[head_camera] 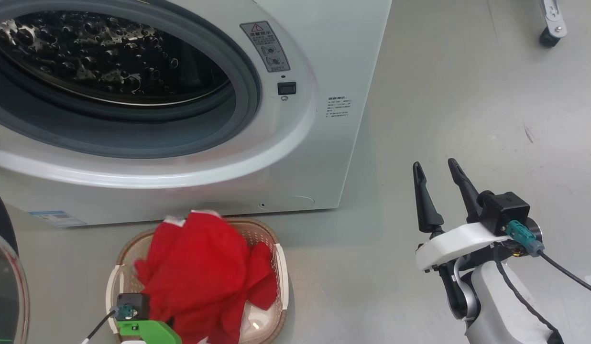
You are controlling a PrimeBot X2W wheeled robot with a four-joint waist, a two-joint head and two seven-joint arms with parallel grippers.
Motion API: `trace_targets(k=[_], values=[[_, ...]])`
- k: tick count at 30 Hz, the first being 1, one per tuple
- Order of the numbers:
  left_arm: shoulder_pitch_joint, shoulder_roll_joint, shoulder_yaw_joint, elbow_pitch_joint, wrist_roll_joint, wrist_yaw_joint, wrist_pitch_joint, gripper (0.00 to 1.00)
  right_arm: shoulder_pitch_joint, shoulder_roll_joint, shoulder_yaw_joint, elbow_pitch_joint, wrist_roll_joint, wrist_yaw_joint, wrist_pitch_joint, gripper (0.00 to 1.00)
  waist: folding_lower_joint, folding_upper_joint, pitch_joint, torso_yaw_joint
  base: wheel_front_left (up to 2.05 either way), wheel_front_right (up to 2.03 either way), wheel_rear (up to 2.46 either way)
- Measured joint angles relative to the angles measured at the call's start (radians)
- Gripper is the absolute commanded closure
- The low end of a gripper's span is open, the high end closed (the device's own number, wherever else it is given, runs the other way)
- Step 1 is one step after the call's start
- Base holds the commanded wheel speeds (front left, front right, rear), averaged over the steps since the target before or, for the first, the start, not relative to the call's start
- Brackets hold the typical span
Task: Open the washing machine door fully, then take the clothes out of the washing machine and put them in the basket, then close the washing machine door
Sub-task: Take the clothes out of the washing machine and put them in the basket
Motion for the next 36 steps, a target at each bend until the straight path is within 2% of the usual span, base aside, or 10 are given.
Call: trace_targets(k=[10, 20, 36], values=[[-0.002, 0.000, -0.056, -0.037, -0.015, 0.000, 0.002, 1.00, -0.001, 0.000, 0.001, -0.006, -0.011, 0.000, 0.000, 0.00, 0.0000, 0.0000, 0.032, -0.002, 0.00, 0.00, 0.00], [-0.044, 0.001, -0.086, -0.091, -0.032, -0.001, -0.043, 1.00, -0.014, 0.000, 0.007, -0.030, -0.020, -0.002, 0.000, 0.00, 0.0000, 0.0000, 0.095, -0.010, 0.00, 0.00, 0.00], [-0.146, 0.000, -0.121, -0.091, -0.013, -0.001, -0.104, 1.00, -0.110, -0.001, 0.022, -0.078, -0.020, -0.013, 0.000, 0.00, 0.0000, 0.0000, 0.284, -0.062, 0.00, 0.00, 0.00]])
